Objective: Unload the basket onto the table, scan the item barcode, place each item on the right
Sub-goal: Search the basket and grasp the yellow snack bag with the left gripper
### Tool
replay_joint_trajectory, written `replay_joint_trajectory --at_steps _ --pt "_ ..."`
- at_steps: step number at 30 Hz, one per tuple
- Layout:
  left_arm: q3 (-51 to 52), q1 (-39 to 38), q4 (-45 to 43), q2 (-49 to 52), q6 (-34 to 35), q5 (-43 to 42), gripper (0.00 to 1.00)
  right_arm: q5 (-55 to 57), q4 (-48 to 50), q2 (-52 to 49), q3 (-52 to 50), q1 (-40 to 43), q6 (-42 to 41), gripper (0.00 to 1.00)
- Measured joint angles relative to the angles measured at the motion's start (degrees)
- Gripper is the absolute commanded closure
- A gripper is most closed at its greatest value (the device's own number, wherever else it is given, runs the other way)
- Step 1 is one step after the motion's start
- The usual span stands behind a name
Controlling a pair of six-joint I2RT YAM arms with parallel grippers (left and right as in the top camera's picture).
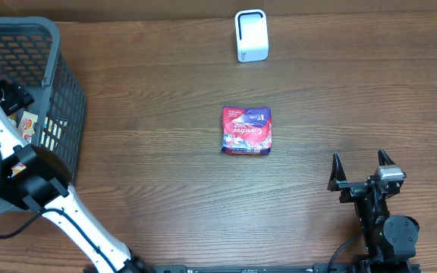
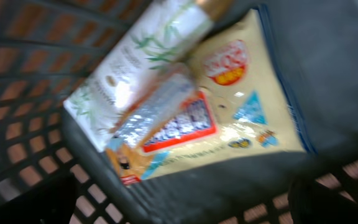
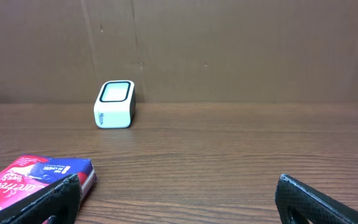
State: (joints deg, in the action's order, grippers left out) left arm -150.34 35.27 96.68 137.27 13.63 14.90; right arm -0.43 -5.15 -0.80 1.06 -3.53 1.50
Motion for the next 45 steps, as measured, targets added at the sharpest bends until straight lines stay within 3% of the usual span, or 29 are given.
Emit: replay_joint_trajectory --at_steps 6,12,16,20,35,45 --pt "3.2 0.5 0.0 -5.8 -3.6 -9.4 0.0 0.0 0.0 0.0 0.0 0.0 0.0 0.0" --pt "12.2 0.5 0.1 -17.7 -3.6 -10.9 0.0 0.0 0.0 0.0 0.0 0.0 0.0 0.0" --pt "17.2 1.2 -0.4 -20.3 -3.5 -10.5 0.0 0.0 0.0 0.0 0.0 0.0 0.0 0.0" --pt "22.1 2.6 -8.5 -19.8 -3.5 -8.9 0.0 0.0 0.0 0.0 0.0 0.0 0.0 0.0" --pt "40.6 7.0 -24.4 -19.6 -6.1 -6.7 0.0 0.0 0.0 0.0 0.0 0.0 0.0 0.0" --pt "44.9 6.8 -35.2 -19.5 -10.7 -6.7 0.0 0.0 0.0 0.0 0.0 0.0 0.0 0.0"
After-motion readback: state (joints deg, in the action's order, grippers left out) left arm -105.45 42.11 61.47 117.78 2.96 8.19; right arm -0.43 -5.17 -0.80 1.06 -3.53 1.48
